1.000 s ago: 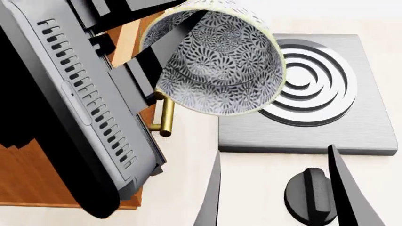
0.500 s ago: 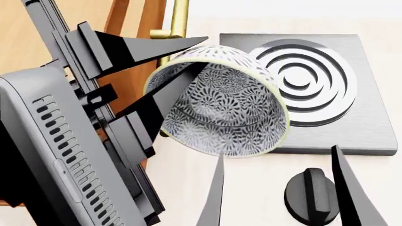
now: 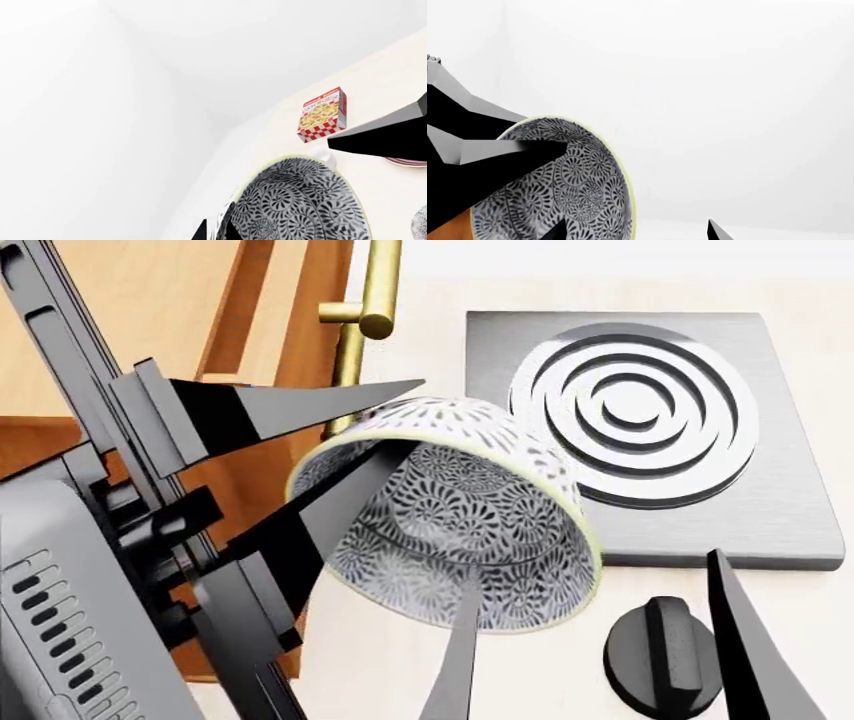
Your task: Pick the akita bowl on the wooden cabinet and place it on the plate.
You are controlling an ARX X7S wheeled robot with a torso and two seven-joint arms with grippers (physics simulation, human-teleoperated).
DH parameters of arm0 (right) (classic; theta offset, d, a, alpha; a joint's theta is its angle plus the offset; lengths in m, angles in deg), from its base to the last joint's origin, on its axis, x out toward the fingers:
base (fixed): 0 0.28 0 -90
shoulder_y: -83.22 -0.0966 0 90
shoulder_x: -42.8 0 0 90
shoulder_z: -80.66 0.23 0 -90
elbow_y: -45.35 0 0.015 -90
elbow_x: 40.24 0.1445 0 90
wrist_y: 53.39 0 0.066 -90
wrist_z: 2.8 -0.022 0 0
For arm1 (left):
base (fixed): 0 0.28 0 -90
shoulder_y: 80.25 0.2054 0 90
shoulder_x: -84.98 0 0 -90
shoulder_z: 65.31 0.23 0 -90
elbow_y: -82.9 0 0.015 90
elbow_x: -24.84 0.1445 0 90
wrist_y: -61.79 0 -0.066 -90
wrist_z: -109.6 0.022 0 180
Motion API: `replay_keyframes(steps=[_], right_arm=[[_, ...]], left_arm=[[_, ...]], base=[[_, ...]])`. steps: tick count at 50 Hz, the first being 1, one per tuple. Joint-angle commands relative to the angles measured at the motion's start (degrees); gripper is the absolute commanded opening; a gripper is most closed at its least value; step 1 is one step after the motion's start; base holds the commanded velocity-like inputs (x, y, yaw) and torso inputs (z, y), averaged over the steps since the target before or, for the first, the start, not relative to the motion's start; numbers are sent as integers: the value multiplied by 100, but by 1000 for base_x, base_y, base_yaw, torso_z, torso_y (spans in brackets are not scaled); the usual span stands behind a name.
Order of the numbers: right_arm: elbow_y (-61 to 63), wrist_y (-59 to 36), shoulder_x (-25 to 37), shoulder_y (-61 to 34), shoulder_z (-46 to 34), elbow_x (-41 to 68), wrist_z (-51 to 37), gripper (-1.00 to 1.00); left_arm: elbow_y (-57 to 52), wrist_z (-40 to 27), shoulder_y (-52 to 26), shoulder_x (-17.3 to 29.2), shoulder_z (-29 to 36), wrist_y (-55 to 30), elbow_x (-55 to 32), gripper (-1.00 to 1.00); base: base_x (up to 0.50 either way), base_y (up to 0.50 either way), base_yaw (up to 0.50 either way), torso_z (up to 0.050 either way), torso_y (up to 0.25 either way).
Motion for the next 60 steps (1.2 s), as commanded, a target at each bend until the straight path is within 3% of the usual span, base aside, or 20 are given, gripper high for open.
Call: replay_keyframes(steps=[1,13,14,33,37,40,44,45,57,60], right_arm=[[-1,-14,6,2,12,-2,-3,100],[-1,80,51,59,-25,-184,-4,100],[-1,79,42,26,-66,-166,-3,-100],[0,-262,40,29,11,-289,-7,-100],[0,-526,96,441,701,157,-9,-100],[0,-78,275,821,1241,429,-9,-100],[0,-948,154,1162,2009,699,-11,-100],[0,-976,136,1237,2120,666,-11,-100],[1,-1220,96,1179,2075,644,-11,-100],[0,-1118,188,1504,2451,592,-11,-100]], left_arm=[[-350,-265,180,-22,-210,-145,-162,-100],[-433,-366,116,-47,-323,-253,-382,-100],[-427,-371,110,-50,-341,-264,-407,-100],[-315,-427,169,19,-138,-16,-309,-100],[-322,-466,175,35,-187,-35,-365,-100],[-308,-500,207,63,-175,7,-355,-100],[-261,-560,244,64,-140,26,-316,-100],[-191,-534,230,18,-227,-99,-539,100],[-162,-473,172,23,-326,-122,-794,100],[-103,-476,163,19,-314,-117,-795,100]], base=[[0,0,0,0,0],[0,0,0,0,1],[0,0,0,0,0],[0,0,0,0,0],[0,0,0,0,3],[0,0,0,0,0],[0,0,0,0,0],[0,0,0,0,0],[0,0,0,1,0],[0,0,0,0,0]])
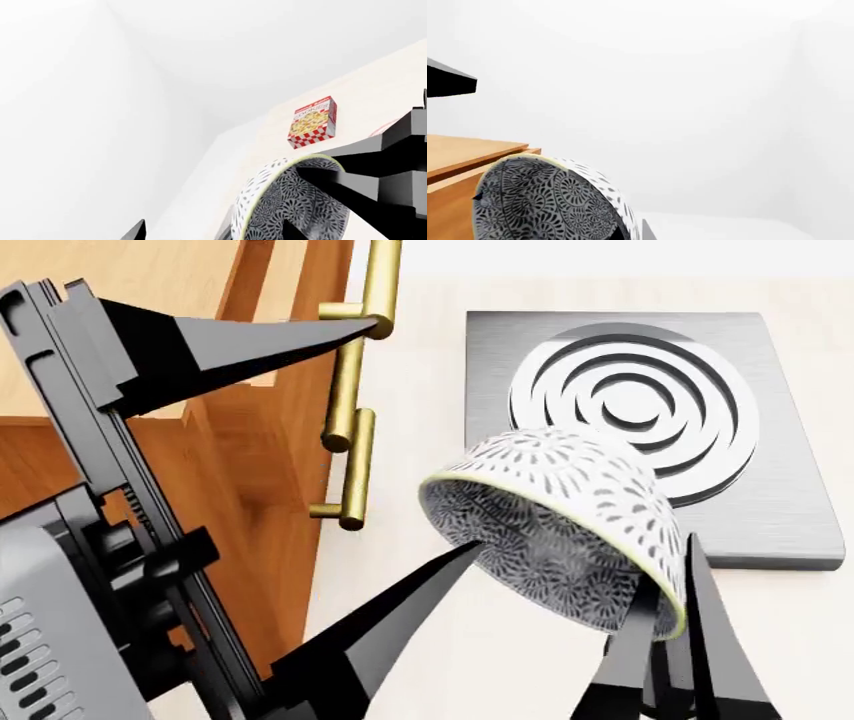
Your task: Pick the akita bowl on the wooden cabinet and place it on the plate.
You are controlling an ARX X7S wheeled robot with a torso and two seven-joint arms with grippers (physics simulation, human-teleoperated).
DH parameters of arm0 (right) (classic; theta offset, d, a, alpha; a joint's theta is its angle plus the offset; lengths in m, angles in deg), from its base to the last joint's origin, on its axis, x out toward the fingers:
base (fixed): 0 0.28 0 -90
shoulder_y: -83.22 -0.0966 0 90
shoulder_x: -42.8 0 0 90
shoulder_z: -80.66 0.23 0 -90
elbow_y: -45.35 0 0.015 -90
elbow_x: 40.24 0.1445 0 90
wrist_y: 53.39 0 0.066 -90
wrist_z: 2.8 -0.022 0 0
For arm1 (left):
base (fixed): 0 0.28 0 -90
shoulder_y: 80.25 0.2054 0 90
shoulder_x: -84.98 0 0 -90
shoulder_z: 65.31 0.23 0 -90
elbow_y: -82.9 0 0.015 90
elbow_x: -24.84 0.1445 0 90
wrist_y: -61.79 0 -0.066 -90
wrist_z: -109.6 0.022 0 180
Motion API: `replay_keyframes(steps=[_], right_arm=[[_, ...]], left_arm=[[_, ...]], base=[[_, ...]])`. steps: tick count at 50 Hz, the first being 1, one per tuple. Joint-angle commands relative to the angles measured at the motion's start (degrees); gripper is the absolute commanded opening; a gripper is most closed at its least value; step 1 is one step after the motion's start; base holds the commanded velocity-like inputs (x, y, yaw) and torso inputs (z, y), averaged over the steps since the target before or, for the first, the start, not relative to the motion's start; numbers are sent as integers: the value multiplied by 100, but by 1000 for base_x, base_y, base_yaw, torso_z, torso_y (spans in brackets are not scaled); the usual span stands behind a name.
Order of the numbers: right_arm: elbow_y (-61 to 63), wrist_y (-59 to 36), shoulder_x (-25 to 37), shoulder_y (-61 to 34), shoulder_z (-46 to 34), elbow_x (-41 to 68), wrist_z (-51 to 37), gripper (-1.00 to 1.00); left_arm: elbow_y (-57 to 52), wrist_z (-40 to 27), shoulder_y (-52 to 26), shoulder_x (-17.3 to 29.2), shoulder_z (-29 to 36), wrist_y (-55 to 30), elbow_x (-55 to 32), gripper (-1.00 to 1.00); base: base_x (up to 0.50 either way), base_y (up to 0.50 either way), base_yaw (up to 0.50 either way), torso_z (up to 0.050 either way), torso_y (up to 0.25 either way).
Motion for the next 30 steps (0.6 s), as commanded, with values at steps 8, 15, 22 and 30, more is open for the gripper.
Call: replay_keyframes(steps=[8,15,22,30], right_arm=[[26,-59,284,998,1334,43,-50,-100],[26,-287,605,881,1693,497,-50,-100],[26,-616,910,87,1379,1065,-50,-100],[26,-626,1372,-88,1129,1165,-51,-100]], left_arm=[[187,-10,-201,-50,49,-52,-115,100],[508,-195,-253,-263,-306,-302,-484,100],[536,-220,-287,-176,-258,-183,-324,100],[522,-259,-266,-161,-272,-172,-374,100]], base=[[0,0,0,0,0],[0,0,0,0,1],[0,0,0,0,0],[0,0,0,0,0]])
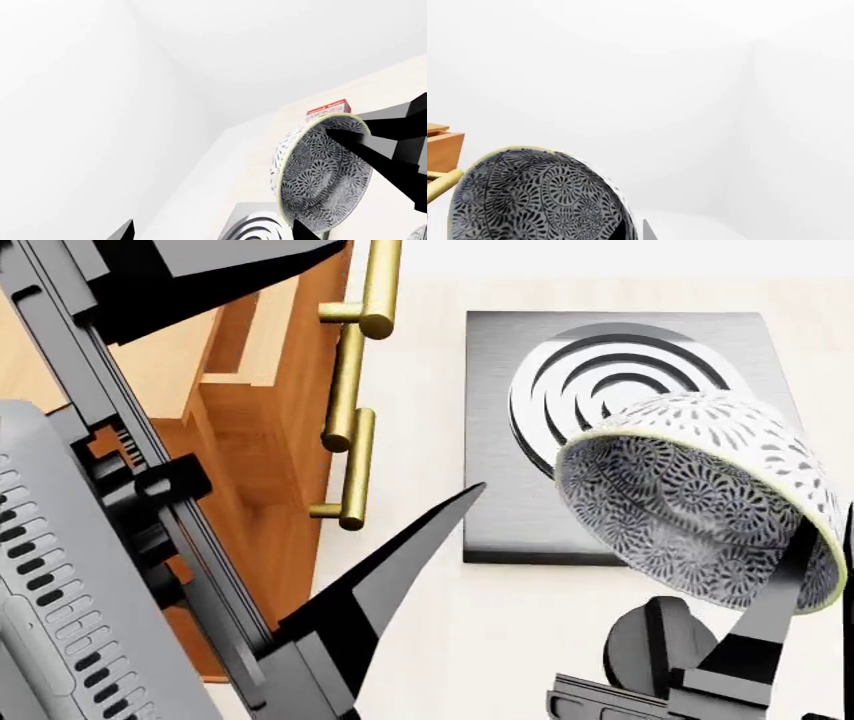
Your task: Pick the akita bowl on the wooden cabinet and place it on the plate.
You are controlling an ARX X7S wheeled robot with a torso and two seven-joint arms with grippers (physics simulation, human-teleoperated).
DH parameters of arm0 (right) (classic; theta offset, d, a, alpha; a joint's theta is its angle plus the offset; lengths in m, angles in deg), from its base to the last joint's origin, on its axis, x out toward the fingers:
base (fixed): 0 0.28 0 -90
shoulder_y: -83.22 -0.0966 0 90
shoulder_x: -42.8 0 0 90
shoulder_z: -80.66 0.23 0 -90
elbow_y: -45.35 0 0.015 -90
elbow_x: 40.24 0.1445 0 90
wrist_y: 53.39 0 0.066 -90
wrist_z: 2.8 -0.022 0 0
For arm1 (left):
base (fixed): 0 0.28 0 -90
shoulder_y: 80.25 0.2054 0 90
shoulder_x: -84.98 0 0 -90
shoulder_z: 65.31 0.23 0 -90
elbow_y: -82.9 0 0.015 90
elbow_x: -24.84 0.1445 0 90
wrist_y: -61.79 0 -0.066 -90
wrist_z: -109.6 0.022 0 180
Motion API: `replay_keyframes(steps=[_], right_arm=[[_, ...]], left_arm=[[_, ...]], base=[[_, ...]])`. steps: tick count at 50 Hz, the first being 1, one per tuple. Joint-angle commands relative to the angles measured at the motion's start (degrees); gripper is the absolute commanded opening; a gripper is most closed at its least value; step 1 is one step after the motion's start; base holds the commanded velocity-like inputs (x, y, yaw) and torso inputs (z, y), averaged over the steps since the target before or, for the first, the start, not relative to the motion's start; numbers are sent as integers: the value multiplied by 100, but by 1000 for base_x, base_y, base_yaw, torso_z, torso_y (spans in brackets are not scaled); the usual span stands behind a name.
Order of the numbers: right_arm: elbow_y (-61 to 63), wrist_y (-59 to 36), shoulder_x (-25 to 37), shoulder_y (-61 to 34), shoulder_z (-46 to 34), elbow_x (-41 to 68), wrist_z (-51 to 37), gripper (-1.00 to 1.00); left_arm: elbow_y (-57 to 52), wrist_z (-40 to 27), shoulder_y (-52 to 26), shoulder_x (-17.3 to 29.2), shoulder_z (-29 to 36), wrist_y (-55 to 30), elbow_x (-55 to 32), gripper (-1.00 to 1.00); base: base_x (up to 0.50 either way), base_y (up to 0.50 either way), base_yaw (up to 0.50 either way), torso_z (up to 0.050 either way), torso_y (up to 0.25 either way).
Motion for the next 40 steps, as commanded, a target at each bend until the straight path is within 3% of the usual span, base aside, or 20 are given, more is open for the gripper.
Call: replay_keyframes(steps=[1,11,15,17,23,27,32,36,40], right_arm=[[29,-58,627,-303,-138,249,-9,-100],[29,592,1491,757,584,77,-10,-100],[29,753,1714,2126,1893,22,-10,-100],[29,774,1773,3104,2901,32,-10,-100],[29,899,1660,7251,6872,-173,-10,-100],[29,1148,1601,9419,8995,-117,-8,-100],[29,984,1349,9572,9310,78,82,-100],[26,720,658,9559,9861,336,667,-100],[-132,590,383,9416,9885,419,918,-100]], left_arm=[[72,-74,-8,3,-35,7,-43,100],[95,-98,7,-9,63,93,20,100],[93,-107,25,9,80,125,31,100],[86,-123,19,12,55,110,-3,100],[71,-136,60,47,104,165,33,100],[92,-127,35,34,134,206,55,100],[106,-107,69,76,183,289,116,100],[109,-118,65,82,196,302,118,100],[91,-139,78,102,186,316,105,100]], base=[[0,0,0,0,0],[0,0,0,0,0],[0,0,0,0,0],[0,0,0,0,5],[0,0,0,2,0],[0,0,0,0,0],[0,0,0,0,0],[0,0,0,0,0],[0,0,0,0,0]])
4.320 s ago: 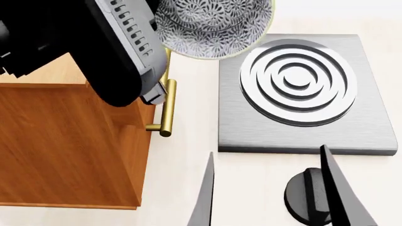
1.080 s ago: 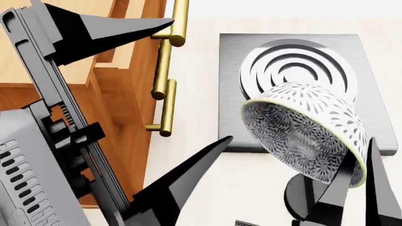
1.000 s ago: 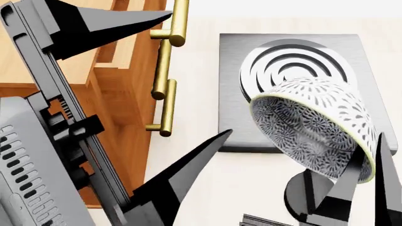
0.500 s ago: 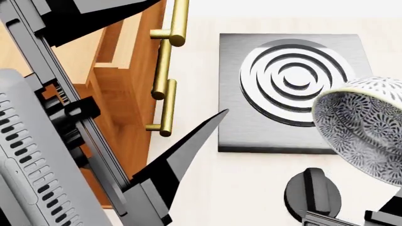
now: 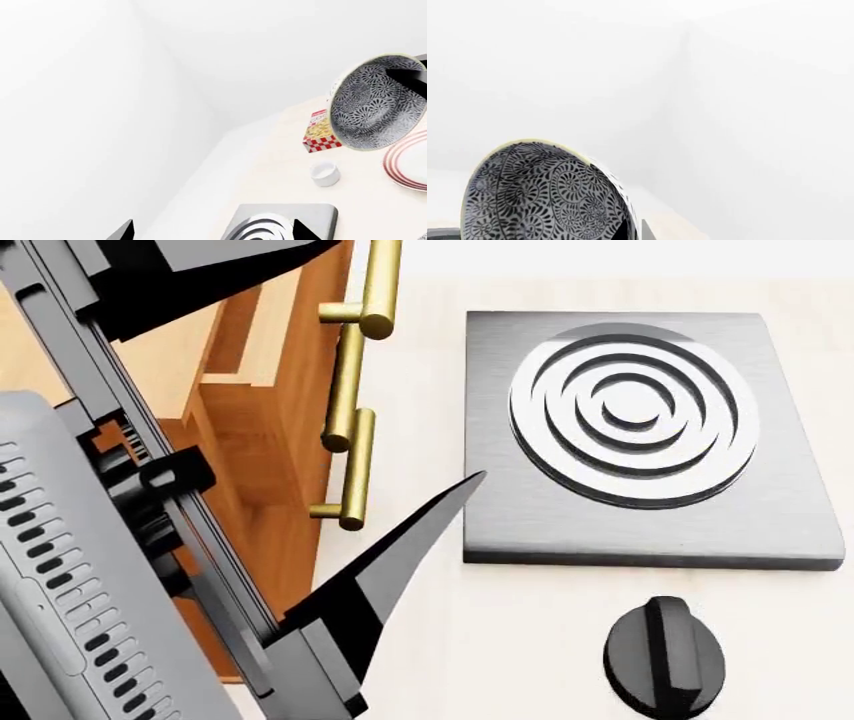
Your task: Pick the akita bowl on the wooden cabinet and place it on the plate.
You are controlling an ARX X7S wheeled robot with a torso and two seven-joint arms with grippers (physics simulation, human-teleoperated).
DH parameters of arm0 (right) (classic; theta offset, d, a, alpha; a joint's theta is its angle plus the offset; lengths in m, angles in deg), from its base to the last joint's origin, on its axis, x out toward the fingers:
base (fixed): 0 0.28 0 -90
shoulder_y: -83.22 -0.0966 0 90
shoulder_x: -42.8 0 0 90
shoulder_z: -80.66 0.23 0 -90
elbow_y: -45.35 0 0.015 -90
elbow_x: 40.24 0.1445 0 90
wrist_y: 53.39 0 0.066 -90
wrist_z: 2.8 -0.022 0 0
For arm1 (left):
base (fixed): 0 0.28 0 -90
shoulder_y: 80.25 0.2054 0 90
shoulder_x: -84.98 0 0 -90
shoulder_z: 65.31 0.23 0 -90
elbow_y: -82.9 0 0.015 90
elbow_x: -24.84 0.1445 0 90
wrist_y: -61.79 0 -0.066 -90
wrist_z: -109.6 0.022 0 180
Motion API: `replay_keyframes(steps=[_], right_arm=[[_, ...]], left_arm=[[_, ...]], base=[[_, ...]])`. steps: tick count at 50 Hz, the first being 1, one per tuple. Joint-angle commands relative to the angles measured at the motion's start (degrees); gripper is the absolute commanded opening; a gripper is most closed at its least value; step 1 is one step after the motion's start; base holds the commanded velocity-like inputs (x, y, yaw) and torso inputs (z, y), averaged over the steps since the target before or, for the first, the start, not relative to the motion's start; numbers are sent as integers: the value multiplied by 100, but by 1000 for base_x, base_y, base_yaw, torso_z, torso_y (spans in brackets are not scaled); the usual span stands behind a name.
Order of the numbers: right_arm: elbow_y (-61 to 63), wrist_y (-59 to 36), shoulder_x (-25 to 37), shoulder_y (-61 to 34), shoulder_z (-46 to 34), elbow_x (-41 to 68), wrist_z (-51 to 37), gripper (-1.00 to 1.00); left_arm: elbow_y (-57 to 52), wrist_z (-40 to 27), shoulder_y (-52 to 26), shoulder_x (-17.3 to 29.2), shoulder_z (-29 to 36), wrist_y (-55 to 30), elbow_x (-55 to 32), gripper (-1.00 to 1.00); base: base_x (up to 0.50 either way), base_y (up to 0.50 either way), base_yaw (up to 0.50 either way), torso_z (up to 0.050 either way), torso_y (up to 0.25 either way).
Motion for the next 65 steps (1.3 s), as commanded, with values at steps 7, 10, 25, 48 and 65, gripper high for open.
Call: replay_keyframes(steps=[7,10,25,48,65], right_arm=[[-459,-157,-940,928,1630,250,851,-100],[-677,-60,-1067,870,1539,233,985,-100],[-2152,482,-1349,72,510,446,1505,-100],[-2543,400,-1561,76,908,832,1790,-100],[-2714,622,-1753,-95,1305,1551,2446,-100]], left_arm=[[-18,-53,56,64,18,97,-5,100],[-29,-72,78,78,9,108,-17,100],[-12,-95,134,119,38,214,-4,100],[-24,-141,168,225,40,286,-46,100],[-12,-149,284,310,100,431,15,100]], base=[[0,0,0,0,0],[0,0,0,0,0],[0,0,0,0,1],[0,0,0,0,0],[0,0,0,0,1]])
